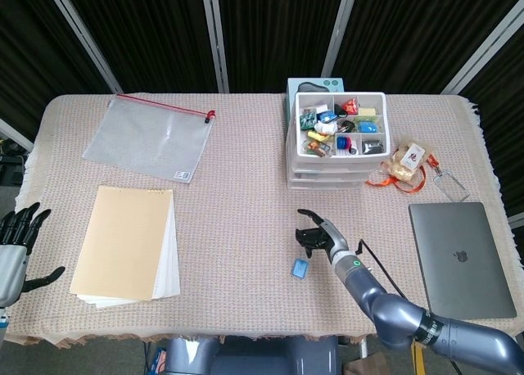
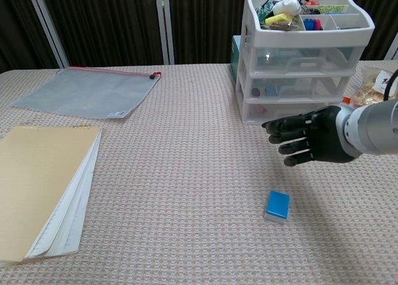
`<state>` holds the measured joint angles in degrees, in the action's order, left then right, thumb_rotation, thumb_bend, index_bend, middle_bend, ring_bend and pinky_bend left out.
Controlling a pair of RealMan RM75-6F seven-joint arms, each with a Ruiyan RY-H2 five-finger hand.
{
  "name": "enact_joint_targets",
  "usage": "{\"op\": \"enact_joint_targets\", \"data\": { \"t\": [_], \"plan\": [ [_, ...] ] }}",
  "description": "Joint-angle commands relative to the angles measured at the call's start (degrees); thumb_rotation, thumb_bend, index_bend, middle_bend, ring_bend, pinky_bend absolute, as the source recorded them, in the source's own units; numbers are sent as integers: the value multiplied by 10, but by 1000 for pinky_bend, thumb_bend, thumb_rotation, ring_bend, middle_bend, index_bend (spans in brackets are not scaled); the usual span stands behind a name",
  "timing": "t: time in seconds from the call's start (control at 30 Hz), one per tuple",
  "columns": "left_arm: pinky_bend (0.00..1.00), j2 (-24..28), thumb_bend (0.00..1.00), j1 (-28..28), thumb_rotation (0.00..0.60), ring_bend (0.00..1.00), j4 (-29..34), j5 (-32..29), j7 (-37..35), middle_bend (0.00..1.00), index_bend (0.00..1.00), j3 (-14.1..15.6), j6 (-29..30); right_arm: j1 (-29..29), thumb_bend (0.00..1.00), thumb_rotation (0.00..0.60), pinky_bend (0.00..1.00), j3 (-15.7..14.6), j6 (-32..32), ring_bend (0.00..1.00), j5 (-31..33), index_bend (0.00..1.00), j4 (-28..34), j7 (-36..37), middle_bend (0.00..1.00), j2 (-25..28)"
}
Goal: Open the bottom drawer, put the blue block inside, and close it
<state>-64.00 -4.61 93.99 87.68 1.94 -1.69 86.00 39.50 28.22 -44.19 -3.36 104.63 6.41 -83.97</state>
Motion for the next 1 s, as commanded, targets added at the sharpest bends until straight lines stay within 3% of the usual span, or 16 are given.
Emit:
{"op": "enact_joint_targets", "data": {
  "t": [0.03,0.57,1.0],
  "plan": [
    [0,0,171,-1,600,0,0,0,0,0,78,1,-1,18,499,600,754,8,6,818,21,121,-36,13,783,-12],
    [0,1,169,-2,600,0,-3,12,-12,0,78,0,6,59,499,600,754,32,9,818,109,133,-154,47,783,-47],
    [0,3,171,-4,600,0,-2,10,-21,0,78,2,0,76,500,600,753,28,25,818,165,140,-227,37,784,-71]
  ]
}}
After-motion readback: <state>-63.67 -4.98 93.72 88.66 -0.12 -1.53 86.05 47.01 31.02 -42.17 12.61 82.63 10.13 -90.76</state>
